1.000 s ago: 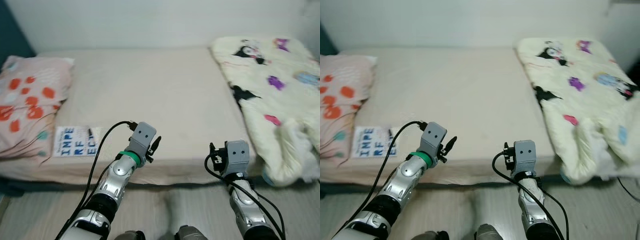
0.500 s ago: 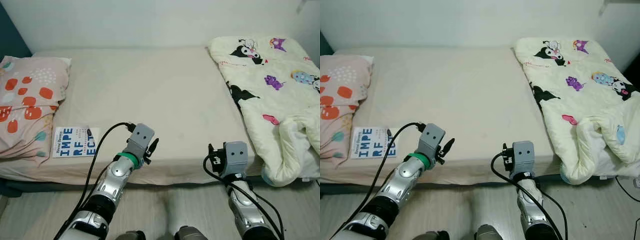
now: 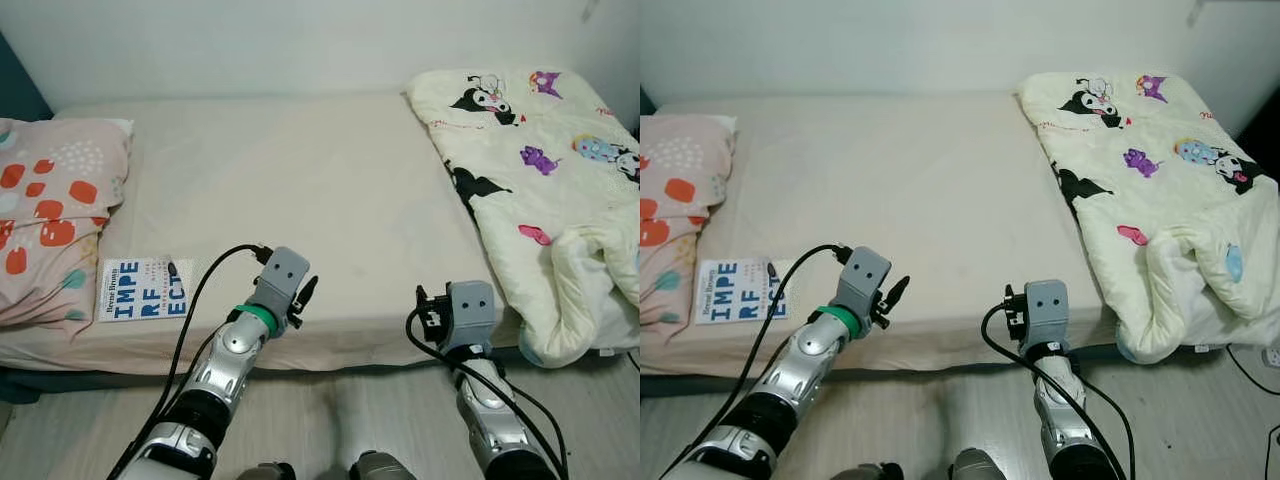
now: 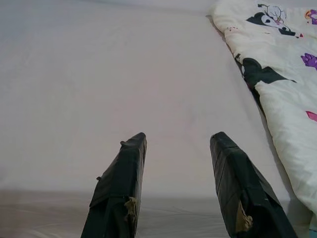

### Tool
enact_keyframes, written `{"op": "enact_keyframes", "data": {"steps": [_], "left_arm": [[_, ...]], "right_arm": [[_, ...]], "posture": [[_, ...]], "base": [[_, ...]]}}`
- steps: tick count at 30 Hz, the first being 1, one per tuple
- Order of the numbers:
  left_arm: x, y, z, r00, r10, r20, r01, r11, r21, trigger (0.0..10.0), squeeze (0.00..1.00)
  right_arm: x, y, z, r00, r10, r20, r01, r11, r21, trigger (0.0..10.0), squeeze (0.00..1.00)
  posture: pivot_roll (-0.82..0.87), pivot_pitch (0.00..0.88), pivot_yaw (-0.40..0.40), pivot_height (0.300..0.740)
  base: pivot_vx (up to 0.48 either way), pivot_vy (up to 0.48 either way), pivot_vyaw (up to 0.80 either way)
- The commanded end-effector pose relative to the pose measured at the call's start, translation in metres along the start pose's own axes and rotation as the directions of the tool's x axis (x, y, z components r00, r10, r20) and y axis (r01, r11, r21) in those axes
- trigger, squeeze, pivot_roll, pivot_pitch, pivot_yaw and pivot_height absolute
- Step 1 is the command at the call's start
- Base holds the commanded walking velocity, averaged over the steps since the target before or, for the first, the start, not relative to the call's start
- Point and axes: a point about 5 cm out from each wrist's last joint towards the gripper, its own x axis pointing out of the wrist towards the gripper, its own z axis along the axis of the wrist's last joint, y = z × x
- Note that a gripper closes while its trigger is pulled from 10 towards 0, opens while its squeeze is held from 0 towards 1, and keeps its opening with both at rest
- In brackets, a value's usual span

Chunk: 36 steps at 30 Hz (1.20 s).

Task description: Clean up the room

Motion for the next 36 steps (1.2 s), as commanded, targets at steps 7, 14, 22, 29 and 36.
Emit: {"op": "enact_keyframes", "data": {"steps": [7, 14, 22, 29, 36], "left_arm": [[-0.0033, -0.0045, -0.0039, 1.000, -0.027, -0.004, 0.027, 0.999, 0.019, 10.0, 0.00], [-0.0035, -0.0046, -0.0042, 1.000, -0.027, -0.007, 0.027, 0.999, 0.018, 10.0, 0.00], [-0.0035, -0.0048, -0.0049, 1.000, -0.026, -0.012, 0.026, 1.000, 0.017, 10.0, 0.00], [-0.0034, -0.0043, -0.0050, 1.000, -0.024, -0.015, 0.024, 1.000, 0.018, 10.0, 0.00], [-0.0031, -0.0033, -0.0048, 1.000, -0.022, -0.017, 0.023, 1.000, 0.022, 10.0, 0.00]], "right_arm": [[-0.0026, -0.0009, -0.0047, 1.000, 0.007, -0.027, -0.007, 1.000, -0.009, 10.0, 0.00], [-0.0028, -0.0007, -0.0050, 1.000, 0.006, -0.029, -0.007, 1.000, -0.005, 10.0, 0.00], [-0.0030, -0.0012, -0.0067, 0.999, 0.001, -0.042, 0.000, 1.000, 0.009, 10.0, 0.00], [-0.0025, -0.0012, -0.0064, 0.999, -0.001, -0.043, 0.001, 1.000, 0.001, 10.0, 0.00], [-0.0019, -0.0003, -0.0063, 0.999, 0.001, -0.043, -0.001, 1.000, 0.001, 10.0, 0.00]], "posture": [[-0.15, 0.009, 0.052, 0.740], [-0.15, 0.011, 0.052, 0.740], [-0.14, 0.014, 0.053, 0.740], [-0.14, 0.013, 0.054, 0.740], [-0.14, 0.011, 0.057, 0.740]], "base": [[0.000, -0.480, 0.00], [0.000, -0.472, 0.00], [0.000, -0.412, -0.53], [0.000, -0.265, -0.22], [0.000, 0.000, 0.00]]}}
